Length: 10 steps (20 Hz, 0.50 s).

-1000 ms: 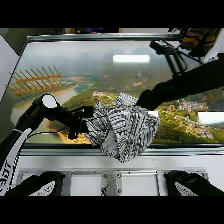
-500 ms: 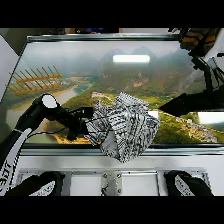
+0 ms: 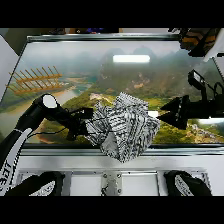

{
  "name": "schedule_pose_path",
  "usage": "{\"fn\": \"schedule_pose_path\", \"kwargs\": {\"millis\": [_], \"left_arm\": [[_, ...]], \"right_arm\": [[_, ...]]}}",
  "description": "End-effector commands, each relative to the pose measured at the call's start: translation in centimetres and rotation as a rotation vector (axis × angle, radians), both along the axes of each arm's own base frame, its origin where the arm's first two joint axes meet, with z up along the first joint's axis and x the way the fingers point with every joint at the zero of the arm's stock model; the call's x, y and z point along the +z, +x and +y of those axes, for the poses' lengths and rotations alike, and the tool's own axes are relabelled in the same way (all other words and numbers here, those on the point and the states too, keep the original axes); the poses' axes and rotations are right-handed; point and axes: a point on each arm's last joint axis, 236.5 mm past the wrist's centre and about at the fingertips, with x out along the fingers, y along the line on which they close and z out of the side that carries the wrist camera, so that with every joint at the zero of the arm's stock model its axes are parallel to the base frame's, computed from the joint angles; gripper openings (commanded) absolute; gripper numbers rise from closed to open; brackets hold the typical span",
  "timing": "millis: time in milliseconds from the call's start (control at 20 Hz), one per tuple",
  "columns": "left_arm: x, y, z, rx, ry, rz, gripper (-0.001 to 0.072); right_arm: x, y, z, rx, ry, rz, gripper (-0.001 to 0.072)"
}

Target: Fold the clothes and pants, and hang the long-sleeved shirts on hangers.

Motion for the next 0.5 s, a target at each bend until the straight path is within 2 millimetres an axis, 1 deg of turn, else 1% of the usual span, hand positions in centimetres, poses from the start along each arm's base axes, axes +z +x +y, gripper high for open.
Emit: {"fn": "schedule_pose_path", "kwargs": {"millis": [0,200,250,300,350,400,450], "left_arm": [[-0.1,0.0,0.1,-0.001,0.005,0.001,0.0012],[-0.1,0.0,0.1,-0.001,0.005,0.001,0.0012],[-0.1,0.0,0.1,-0.001,0.005,0.000,0.0012],[-0.1,0.0,0.1,-0.001,0.005,0.000,0.0012],[-0.1,0.0,0.1,-0.001,0.005,0.000,0.0012],[-0.1,0.0,0.1,-0.001,0.005,0.000,0.0012],[-0.1,0.0,0.1,-0.001,0.005,0.000,0.0012]], "right_arm": [[-0.4,-0.9,1.2,0.108,0.053,-0.042,0.0467],[-3.0,-2.3,2.0,0.140,0.120,0.032,0.0461],[-3.5,-2.6,2.1,0.148,0.128,0.044,0.0441],[-3.9,-2.9,2.3,0.162,0.134,0.040,0.0364],[-4.3,-3.1,2.4,0.181,0.138,0.029,0.0255],[-6.0,-4.9,3.9,0.219,0.187,0.091,0.0201],[-6.1,-4.9,4.2,0.230,0.192,0.099,0.0209]]}}
